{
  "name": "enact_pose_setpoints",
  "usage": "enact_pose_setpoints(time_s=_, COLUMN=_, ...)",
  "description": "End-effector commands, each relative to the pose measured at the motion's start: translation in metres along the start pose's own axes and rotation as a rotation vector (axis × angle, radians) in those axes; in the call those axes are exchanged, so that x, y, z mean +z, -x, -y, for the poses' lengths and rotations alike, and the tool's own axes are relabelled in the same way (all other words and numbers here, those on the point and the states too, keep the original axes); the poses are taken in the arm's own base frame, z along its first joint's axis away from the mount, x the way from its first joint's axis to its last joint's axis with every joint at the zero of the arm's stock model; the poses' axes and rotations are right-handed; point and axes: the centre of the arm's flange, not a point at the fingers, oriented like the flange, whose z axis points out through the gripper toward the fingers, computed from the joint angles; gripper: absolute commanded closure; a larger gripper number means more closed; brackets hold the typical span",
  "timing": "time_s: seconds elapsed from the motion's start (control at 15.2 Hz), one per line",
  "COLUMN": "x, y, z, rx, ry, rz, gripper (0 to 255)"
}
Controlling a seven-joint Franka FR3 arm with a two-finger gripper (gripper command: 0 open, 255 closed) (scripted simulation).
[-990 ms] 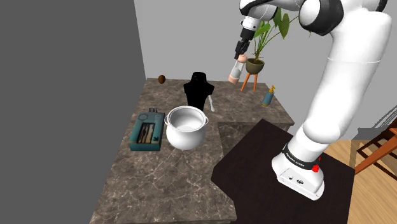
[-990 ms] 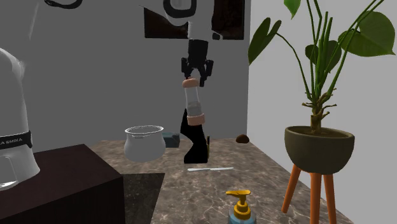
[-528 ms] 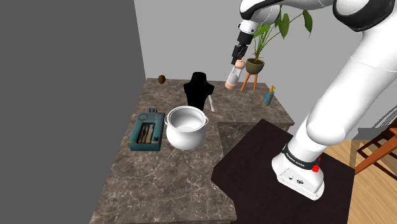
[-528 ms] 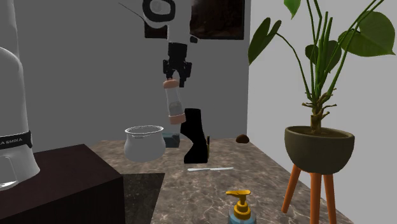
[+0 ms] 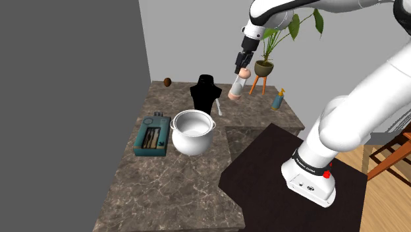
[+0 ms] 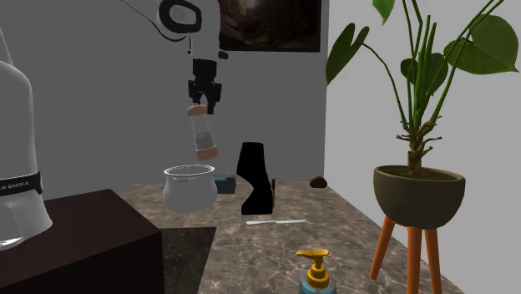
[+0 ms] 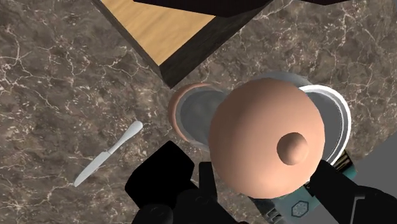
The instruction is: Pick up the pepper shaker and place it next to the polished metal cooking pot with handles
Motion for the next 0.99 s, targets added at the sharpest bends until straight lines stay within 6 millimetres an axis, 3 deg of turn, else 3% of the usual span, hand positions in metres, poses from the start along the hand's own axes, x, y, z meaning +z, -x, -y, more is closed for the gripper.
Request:
enact_pose_setpoints(time_s=0.0, x=0.004, y=0.009, z=0.025, rx=0.001, ry=0.001, rz=-0.001, gripper=255)
enact_pose_setpoints(time_s=0.46, x=0.018, y=0.032, z=0.114, rx=0.001, ry=0.001, rz=-0.001, gripper=255)
enact_pose_setpoints(time_s=0.92, x=0.055, y=0.035, z=0.107, rx=0.001, ry=0.001, rz=-0.001, gripper=255)
